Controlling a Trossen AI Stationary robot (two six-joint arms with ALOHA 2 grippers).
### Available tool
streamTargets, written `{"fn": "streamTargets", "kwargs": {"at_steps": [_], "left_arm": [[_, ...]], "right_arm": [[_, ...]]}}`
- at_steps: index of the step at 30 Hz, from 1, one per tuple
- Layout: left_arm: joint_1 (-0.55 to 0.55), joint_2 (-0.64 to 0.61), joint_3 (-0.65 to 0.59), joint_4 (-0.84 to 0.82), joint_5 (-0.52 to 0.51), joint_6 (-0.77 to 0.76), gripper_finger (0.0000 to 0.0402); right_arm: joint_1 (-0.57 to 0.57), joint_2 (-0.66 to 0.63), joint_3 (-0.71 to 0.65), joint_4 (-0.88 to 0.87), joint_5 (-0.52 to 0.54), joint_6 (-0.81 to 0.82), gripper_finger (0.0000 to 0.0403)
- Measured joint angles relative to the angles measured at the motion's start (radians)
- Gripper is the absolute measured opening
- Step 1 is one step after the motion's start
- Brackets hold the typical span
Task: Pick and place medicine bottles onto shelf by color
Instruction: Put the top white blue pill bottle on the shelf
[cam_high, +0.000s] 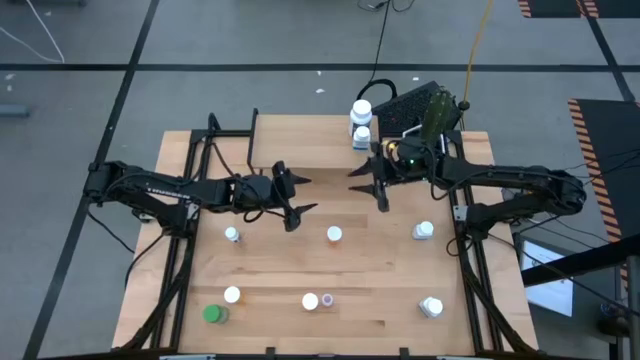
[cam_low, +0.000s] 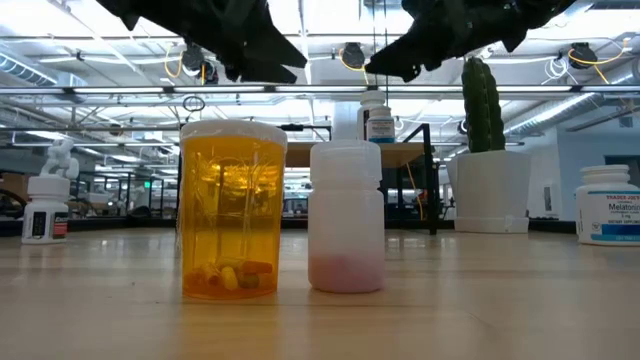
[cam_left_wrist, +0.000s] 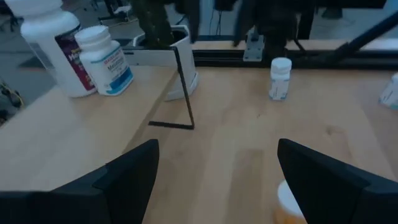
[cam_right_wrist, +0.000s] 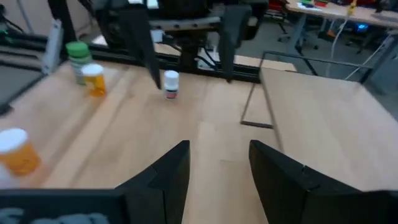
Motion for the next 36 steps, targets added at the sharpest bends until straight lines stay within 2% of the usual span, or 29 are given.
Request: {"fn": "streamTargets", "kwargs": {"at_steps": [3, 6, 13, 18, 21, 27, 33, 36], "left_arm": [[-0.006, 0.045, 0.000, 0.022, 0.002, -0.086, 0.0331], [-0.026, 0.115, 0.000, 0.094, 0.001, -0.126, 0.0331], [-0.127, 0.210, 0.024, 0.203, -0.006, -0.062, 0.0330], [-0.202, 0.212, 0.059, 0.207, -0.006, -0.019, 0.0331], [-0.244, 0.211, 0.079, 0.209, -0.006, 0.015, 0.0331], [-0.265, 0.274, 0.109, 0.307, -0.007, 0.087, 0.0331], [-0.264, 0.405, 0.115, 0.414, -0.006, 0.149, 0.0331], [-0.259, 0.432, 0.115, 0.420, 0.003, 0.148, 0.0331]], "right_arm": [[0.065, -0.008, 0.000, -0.096, -0.050, -0.006, 0.0160], [0.175, -0.006, 0.000, -0.166, -0.034, 0.028, 0.0160], [0.459, -0.002, 0.000, -0.257, 0.254, 0.279, 0.0160], [0.597, -0.040, 0.000, -0.502, 0.529, 0.461, 0.0160], [0.644, -0.069, 0.000, -0.677, 0.640, 0.592, 0.0160], [0.684, -0.145, 0.000, -0.890, 0.658, 0.866, 0.0160], [0.727, -0.191, 0.000, -1.035, 0.675, 0.992, 0.0160], [0.755, -0.193, 0.000, -1.126, 0.674, 1.051, 0.0165]]}}
